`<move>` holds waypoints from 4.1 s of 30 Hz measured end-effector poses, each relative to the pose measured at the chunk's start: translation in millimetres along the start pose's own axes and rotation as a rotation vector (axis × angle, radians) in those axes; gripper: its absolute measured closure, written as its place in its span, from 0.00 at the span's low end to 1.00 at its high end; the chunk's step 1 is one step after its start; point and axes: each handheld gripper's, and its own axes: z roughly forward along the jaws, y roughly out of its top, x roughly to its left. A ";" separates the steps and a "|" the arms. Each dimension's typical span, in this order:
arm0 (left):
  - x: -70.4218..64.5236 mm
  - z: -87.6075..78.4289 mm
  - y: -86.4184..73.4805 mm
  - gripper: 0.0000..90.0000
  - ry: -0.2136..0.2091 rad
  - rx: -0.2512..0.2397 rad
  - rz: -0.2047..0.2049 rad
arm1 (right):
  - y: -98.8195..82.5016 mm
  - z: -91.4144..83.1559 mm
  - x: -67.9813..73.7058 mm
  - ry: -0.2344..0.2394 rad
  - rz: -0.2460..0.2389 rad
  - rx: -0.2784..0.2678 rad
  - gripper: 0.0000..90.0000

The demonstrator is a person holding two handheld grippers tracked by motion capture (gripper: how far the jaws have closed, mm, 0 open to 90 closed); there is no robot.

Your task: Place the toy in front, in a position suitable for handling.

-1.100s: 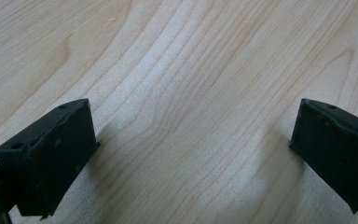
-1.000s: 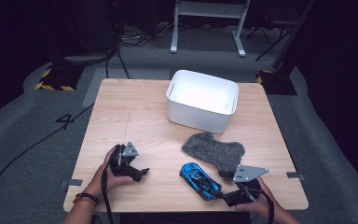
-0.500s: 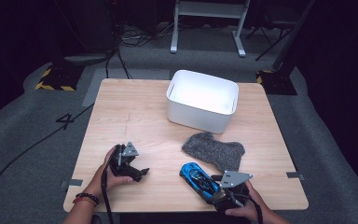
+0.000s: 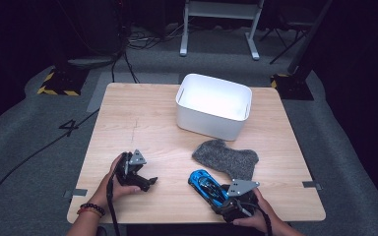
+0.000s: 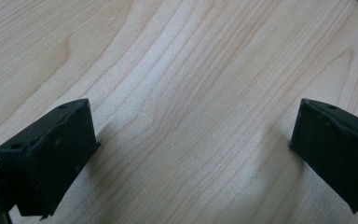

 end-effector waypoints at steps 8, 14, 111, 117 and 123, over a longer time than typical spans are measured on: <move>-0.1 0.0 0.0 0.00 0.001 0.000 -0.001 | -0.7 5.3 -0.6 -0.025 0.005 -0.021 0.22; -1.9 0.1 0.3 0.00 0.011 0.001 -0.014 | -1.3 0.8 -5.6 -0.017 -0.032 -0.001 0.23; 13.8 -2.7 31.3 0.88 0.032 0.064 0.021 | -28.0 -35.2 -65.1 -0.076 -0.004 0.051 0.27; -1.2 -4.9 27.0 0.87 -0.006 0.062 0.033 | -32.5 -40.4 -79.4 -0.106 0.028 0.056 0.27; -9.5 -8.7 20.0 0.86 -0.030 0.051 0.018 | -39.1 -47.2 -95.4 -0.143 0.067 0.056 0.27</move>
